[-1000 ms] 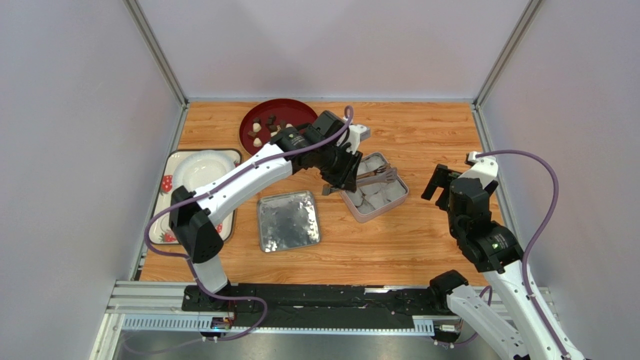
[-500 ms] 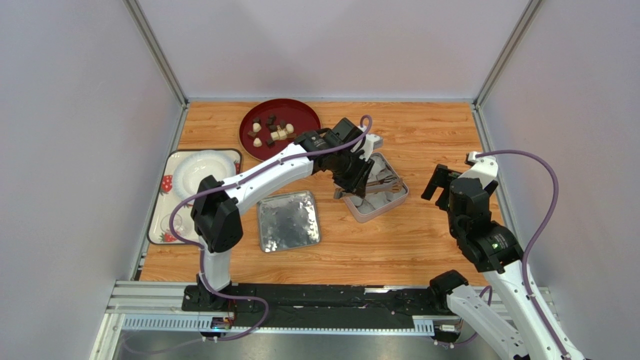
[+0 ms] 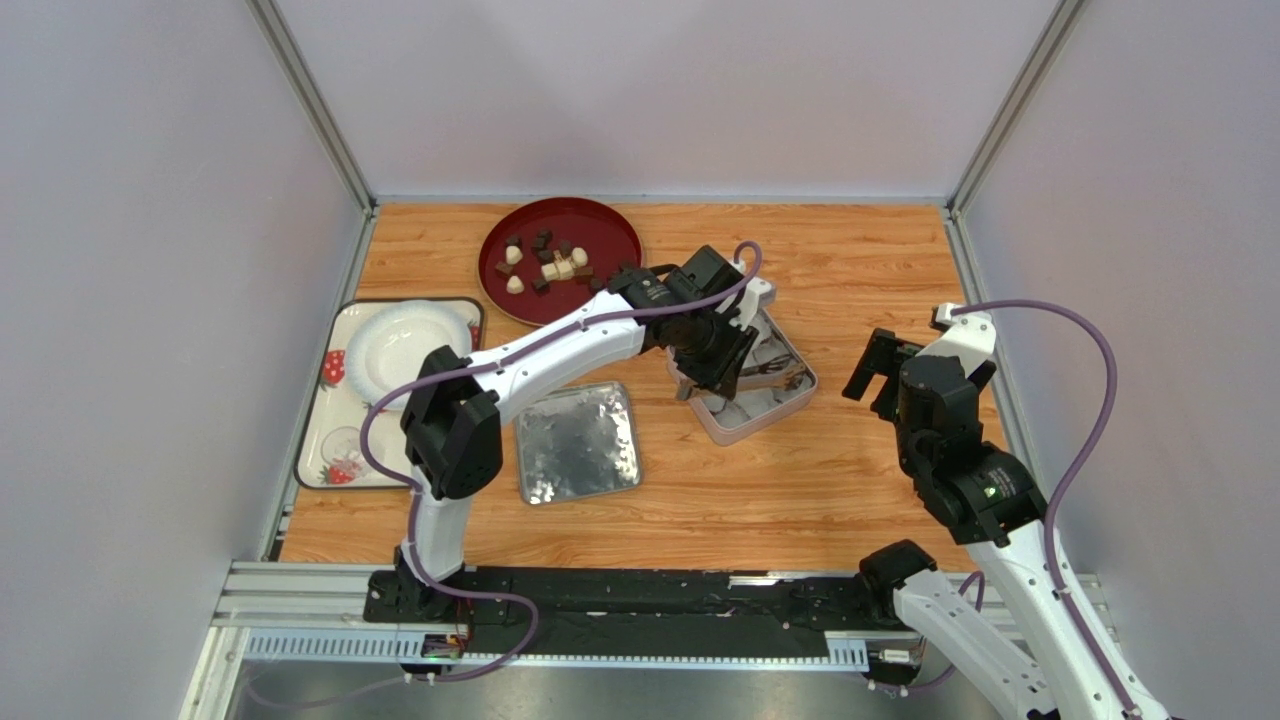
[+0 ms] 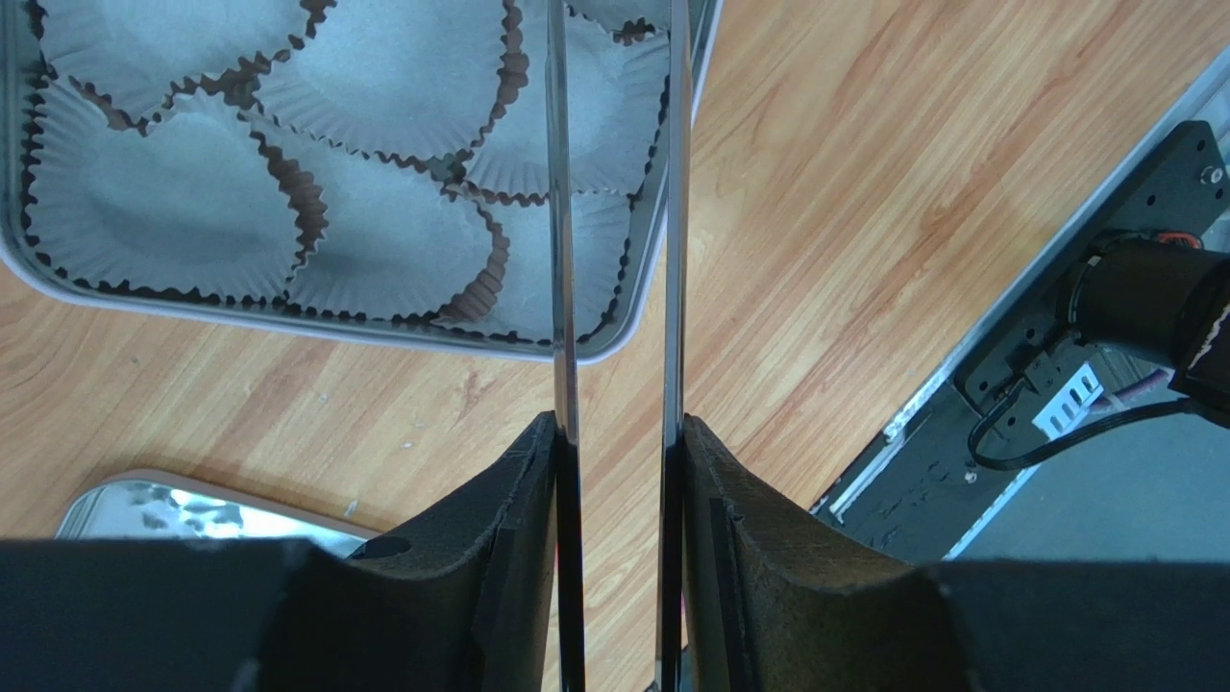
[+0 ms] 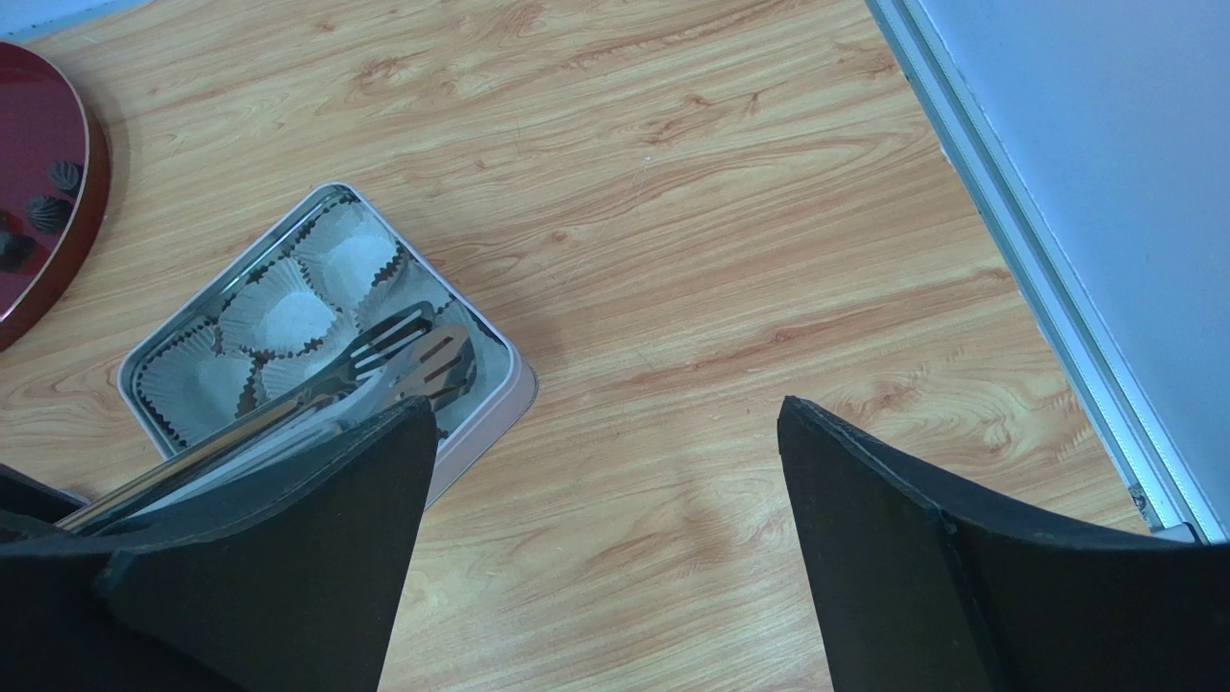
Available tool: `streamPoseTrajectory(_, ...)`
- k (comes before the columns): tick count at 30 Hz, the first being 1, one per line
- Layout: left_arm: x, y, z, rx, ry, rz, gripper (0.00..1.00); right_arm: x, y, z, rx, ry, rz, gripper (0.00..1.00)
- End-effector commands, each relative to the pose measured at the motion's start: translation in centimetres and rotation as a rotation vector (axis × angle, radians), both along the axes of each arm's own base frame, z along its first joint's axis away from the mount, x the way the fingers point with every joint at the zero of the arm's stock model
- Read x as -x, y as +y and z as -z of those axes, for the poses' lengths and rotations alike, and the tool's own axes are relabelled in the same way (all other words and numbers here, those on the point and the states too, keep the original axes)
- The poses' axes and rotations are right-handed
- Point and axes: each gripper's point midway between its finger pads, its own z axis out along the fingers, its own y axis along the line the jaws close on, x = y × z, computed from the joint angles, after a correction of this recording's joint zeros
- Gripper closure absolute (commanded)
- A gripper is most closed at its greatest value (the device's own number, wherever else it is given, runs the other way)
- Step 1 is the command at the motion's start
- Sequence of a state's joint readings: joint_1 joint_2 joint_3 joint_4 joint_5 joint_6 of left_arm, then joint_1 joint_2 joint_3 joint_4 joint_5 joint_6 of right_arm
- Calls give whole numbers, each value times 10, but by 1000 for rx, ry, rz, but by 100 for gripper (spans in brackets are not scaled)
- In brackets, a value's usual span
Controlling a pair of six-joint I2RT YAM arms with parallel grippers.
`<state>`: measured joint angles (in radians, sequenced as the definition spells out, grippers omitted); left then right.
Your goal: Pack the chocolate
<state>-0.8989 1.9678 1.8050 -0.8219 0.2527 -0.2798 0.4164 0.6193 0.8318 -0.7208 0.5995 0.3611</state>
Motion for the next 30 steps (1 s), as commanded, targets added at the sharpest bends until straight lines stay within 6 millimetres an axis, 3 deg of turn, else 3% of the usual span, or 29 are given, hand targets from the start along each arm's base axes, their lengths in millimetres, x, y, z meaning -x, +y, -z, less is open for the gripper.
streamPoseTrajectory(1, -5, -20, -16, 61, -63, 42, 59, -5, 2, -7, -12, -35, -6, 8)
streamPoseTrajectory(10, -8, -20, -11, 41, -77, 28, 54, -5, 3, -8, -14, -37, -10, 8)
streamPoseTrajectory(19, -11, -19, -24, 56, -109, 9, 52, -5, 3, -7, -15, -34, -11, 8)
streamPoseTrajectory(24, -10, -15, -45, 87, -137, -10, 54, -5, 4, -7, -15, -34, -14, 8)
streamPoseTrajectory(30, -14, 4, -82, 112, -232, -76, 58, -4, 3, -8, -13, -37, -12, 8)
